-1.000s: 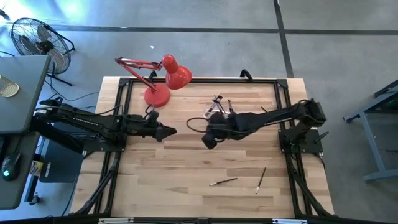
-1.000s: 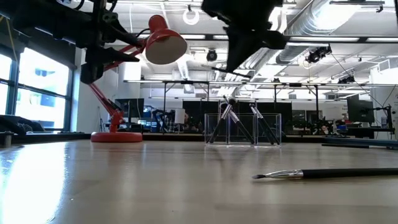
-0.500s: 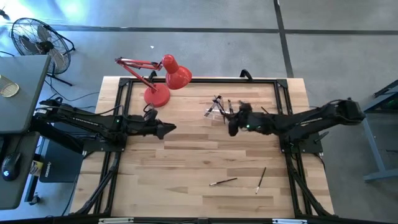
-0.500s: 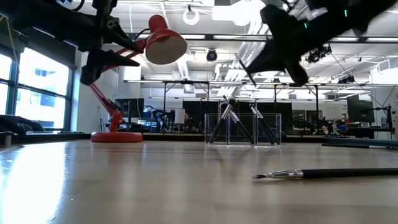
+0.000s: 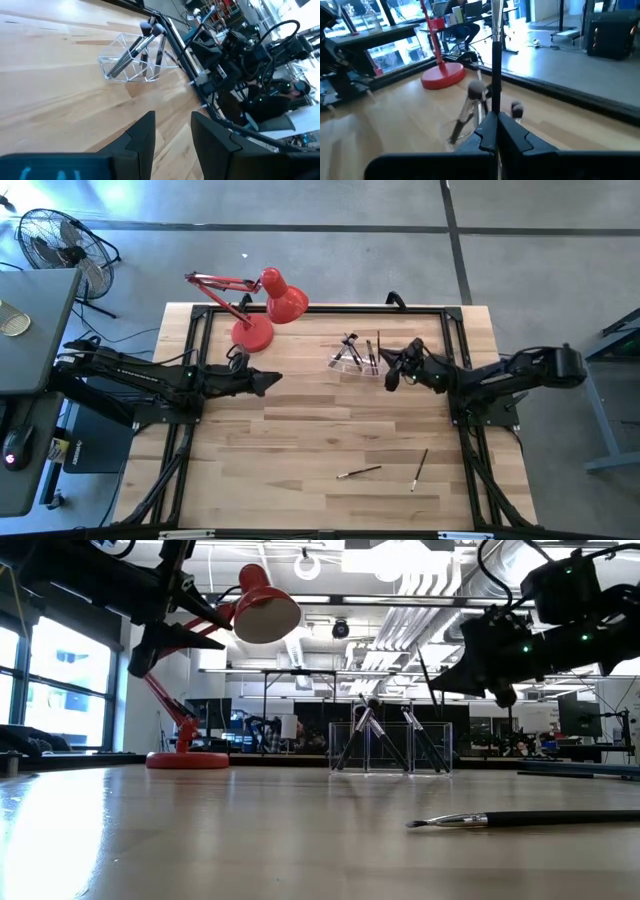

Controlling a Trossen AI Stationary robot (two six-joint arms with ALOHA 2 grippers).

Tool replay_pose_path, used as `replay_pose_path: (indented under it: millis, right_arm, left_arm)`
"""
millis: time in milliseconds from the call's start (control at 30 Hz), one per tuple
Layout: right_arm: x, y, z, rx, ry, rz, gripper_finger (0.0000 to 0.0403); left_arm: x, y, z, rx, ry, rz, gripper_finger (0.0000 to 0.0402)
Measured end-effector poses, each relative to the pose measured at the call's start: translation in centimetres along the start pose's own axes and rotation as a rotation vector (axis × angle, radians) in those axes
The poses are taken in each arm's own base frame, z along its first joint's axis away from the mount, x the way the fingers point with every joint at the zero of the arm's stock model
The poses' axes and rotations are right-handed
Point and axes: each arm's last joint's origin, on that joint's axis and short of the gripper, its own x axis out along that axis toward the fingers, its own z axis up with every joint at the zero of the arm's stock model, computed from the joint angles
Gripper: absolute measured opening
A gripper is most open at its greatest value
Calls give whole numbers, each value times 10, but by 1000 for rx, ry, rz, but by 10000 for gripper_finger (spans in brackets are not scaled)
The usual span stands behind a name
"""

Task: Put items in baskets/containers
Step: Put the eyeshadow brush into the transparent organizer

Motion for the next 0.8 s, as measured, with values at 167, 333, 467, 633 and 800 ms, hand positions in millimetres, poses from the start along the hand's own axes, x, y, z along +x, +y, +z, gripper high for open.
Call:
replay_pose_path:
  millis: [167,333,467,633,800]
  right_arm:
    - [5,-9,0,-50,51,48,0]
    - [7,-16,-2,-70,107,76,0]
    - [7,-18,-4,-76,131,88,1]
    - [7,-19,-9,-67,177,75,3]
    - [7,-19,-9,-44,187,78,29]
  left_arm:
    - [0,0,1,-18,-24,12,124]
    - [0,1,1,-20,-48,24,124]
    - [0,1,1,-20,-49,24,124]
    - [0,0,2,-25,-52,17,124]
    - [0,-2,3,-33,-61,1,124]
